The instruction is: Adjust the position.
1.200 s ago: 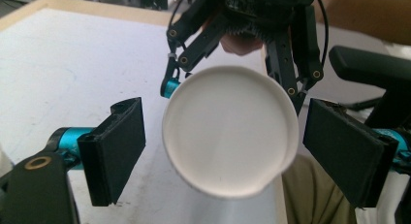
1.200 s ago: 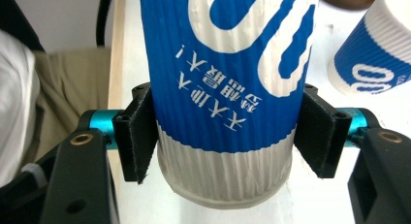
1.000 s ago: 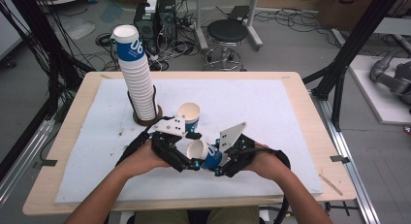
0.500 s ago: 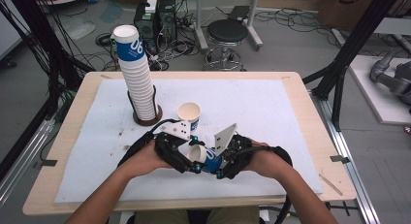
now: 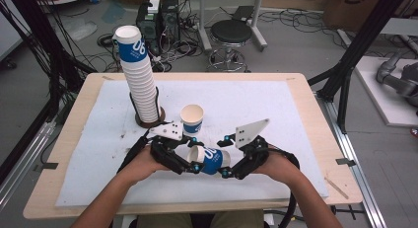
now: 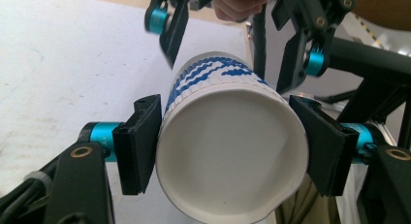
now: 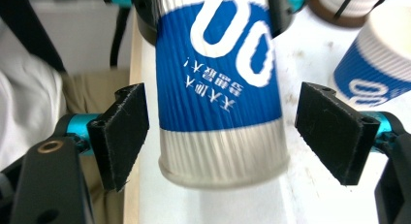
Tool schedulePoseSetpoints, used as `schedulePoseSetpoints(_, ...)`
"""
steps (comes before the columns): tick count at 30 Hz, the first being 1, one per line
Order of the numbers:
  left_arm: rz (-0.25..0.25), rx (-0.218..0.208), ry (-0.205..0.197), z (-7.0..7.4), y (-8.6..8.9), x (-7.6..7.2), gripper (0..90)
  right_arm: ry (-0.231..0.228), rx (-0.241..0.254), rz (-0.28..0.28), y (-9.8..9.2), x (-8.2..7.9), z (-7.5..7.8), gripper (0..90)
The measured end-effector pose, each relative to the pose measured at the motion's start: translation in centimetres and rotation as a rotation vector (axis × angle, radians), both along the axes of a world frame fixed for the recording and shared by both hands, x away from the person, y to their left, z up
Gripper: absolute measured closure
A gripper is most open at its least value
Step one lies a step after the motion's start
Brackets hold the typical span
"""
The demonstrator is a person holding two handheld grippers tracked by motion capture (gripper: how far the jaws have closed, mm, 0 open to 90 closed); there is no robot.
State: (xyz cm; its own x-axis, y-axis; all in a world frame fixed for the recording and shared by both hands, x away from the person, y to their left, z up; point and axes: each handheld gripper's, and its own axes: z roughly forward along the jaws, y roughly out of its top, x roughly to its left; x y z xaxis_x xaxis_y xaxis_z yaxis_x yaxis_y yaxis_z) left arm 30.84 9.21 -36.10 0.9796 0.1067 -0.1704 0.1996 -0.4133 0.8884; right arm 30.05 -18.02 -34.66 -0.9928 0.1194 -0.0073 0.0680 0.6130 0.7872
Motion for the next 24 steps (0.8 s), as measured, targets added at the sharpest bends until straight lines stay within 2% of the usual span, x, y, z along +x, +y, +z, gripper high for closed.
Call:
schedulePoseSetpoints(1, 0.005, -0.021, 0.002, -0.1, 0.2, 0.0, 30.4, 0.0, 0.0, 0.0, 0.0, 0.0, 0.0, 20.3)
schedulePoseSetpoints(5, 0.019, -0.088, 0.008, -0.4, 1.1, 0.0, 30.4, 0.008, 0.116, -0.035, -1.4, -0.1, -0.1, 20.3)
schedulePoseSetpoints(9, 0.031, -0.132, -0.001, -0.6, 1.6, -0.1, 30.4, 0.02, 0.195, -0.079, -2.6, -0.3, -0.7, 20.3)
schedulePoseSetpoints(12, 0.03, -0.151, -0.009, -0.8, 1.8, -0.1, 30.4, 0.009, 0.224, -0.098, -3.3, -0.4, -1.2, 20.3)
schedulePoseSetpoints(17, 0.02, -0.184, -0.024, -1.1, 2.0, -0.2, 30.4, 0.02, 0.253, -0.114, -3.8, -0.6, -2.0, 20.3)
schedulePoseSetpoints(22, 0.021, -0.203, -0.031, -1.2, 2.1, -0.2, 30.4, 0.05, 0.285, -0.101, -4.2, -0.8, -2.7, 20.3)
schedulePoseSetpoints(24, 0.024, -0.216, -0.037, -1.1, 2.2, -0.3, 30.4, 0.066, 0.302, -0.112, -4.3, -0.9, -3.0, 20.3)
